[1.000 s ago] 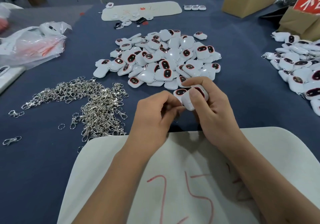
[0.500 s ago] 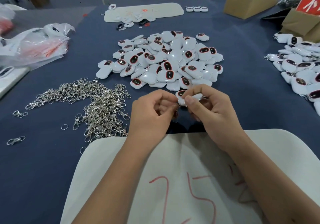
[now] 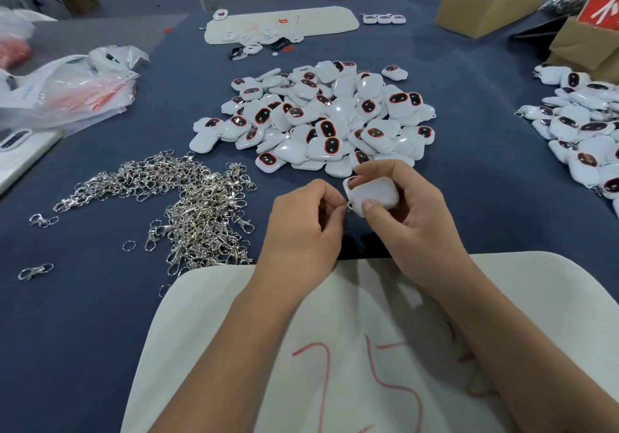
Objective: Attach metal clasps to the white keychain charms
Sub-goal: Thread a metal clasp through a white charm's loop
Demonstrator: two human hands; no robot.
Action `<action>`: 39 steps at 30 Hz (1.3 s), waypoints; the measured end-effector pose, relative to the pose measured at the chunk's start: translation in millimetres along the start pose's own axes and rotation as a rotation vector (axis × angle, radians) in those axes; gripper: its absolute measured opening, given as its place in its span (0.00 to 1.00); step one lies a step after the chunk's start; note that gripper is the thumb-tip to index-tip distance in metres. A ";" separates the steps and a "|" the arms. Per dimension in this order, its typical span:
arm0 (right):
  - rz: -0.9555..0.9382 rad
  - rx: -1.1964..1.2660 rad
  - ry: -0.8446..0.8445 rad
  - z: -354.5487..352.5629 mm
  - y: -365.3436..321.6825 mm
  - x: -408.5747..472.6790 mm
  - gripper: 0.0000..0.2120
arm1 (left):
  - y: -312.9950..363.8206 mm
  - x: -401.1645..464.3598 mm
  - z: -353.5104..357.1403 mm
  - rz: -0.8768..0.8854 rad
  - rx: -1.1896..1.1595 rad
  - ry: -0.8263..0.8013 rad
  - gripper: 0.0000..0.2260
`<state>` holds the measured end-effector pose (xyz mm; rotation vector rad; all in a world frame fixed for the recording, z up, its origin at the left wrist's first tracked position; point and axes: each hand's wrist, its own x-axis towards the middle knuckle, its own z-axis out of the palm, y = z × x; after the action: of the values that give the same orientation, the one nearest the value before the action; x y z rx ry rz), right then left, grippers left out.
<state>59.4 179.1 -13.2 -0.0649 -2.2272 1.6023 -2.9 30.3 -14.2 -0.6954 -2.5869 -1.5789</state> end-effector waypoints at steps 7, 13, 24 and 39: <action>0.073 0.024 0.054 2.1 0.6 2.7 0.10 | -1.2 0.8 -0.4 0.000 -0.168 0.071 0.07; 0.107 0.068 0.097 1.7 2.5 2.5 0.10 | 1.6 0.7 -1.3 -0.021 -0.247 0.025 0.06; -0.066 -0.059 0.115 7.3 0.6 0.9 0.09 | -2.6 2.7 1.2 0.067 0.050 0.095 0.06; 0.058 -0.030 0.181 2.5 0.8 0.7 0.06 | 0.7 4.7 1.8 0.049 -0.039 0.049 0.07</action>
<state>57.8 177.3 -14.4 -0.2744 -2.1277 1.5281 -6.5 33.8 -13.3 -0.7079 -2.4911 -1.6156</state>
